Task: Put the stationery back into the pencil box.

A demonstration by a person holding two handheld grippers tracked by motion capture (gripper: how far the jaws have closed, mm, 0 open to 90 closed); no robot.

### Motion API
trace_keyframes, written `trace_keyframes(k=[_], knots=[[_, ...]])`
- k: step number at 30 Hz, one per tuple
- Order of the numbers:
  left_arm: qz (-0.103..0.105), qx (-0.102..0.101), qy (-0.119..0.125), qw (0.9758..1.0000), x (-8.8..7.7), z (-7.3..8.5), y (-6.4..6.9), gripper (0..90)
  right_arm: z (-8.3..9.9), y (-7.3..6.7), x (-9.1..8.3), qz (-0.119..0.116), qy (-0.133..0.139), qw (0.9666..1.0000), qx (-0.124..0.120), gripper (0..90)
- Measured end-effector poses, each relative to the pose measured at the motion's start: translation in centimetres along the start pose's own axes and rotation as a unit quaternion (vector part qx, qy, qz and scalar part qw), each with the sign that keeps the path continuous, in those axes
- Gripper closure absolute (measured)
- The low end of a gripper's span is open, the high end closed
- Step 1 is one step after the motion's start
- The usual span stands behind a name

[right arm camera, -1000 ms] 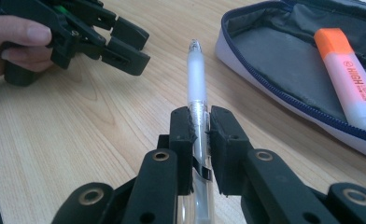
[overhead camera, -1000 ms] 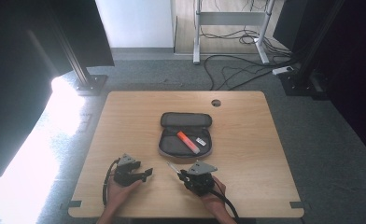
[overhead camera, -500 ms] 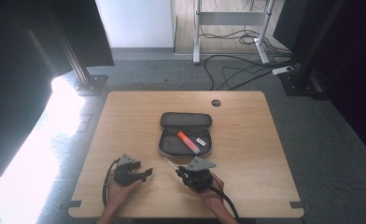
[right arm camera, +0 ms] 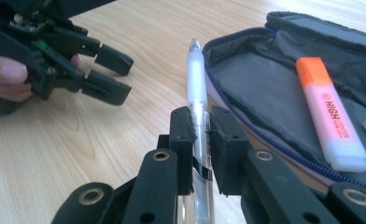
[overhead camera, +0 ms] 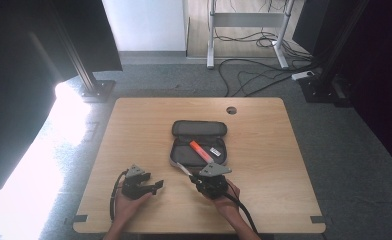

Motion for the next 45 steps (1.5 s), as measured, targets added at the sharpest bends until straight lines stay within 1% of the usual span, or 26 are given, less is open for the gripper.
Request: trace_keyframes(k=[7, 19, 22, 26, 29, 45], knots=[[0.001, -0.001, 0.001, 1.0, 0.0, 0.0, 0.0, 31.2, -0.5, 0.7, 0.0, 0.004, 0.003, 1.0, 0.0, 78.8], [0.001, 0.0, 0.001, 1.0, 0.0, 0.0, 0.0, 31.2, -1.6, 2.1, 0.1, 0.005, 0.007, 0.9999, 0.009, 78.8], [0.001, -0.001, 0.001, 1.0, 0.0, 0.0, 0.0, 31.2, -1.9, 2.4, 0.3, 0.004, 0.007, 0.9999, 0.011, 78.8], [0.001, -0.001, 0.001, 1.0, 0.0, 0.0, 0.0, 31.3, -2.2, 2.7, 0.5, 0.006, 0.006, 0.9999, 0.008, 78.8], [0.001, -0.001, 0.001, 1.0, 0.0, 0.0, 0.0, 31.3, -2.3, 3.1, 0.7, 0.007, 0.004, 0.9999, 0.012, 78.8], [0.001, -0.001, 0.001, 1.0, 0.0, 0.0, 0.0, 31.4, -2.8, 4.3, 1.8, 0.015, -0.004, 0.9998, 0.011, 78.8]])
Point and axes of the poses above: each handheld gripper's, and its own axes: x roughly forward along the jaws, z roughly out of its underside, y roughly to its right, the point moved 6 cm from there along x, roughly forward along the jaws, and after that the axes turned 3 degrees about -x, right-handed, at the moved point
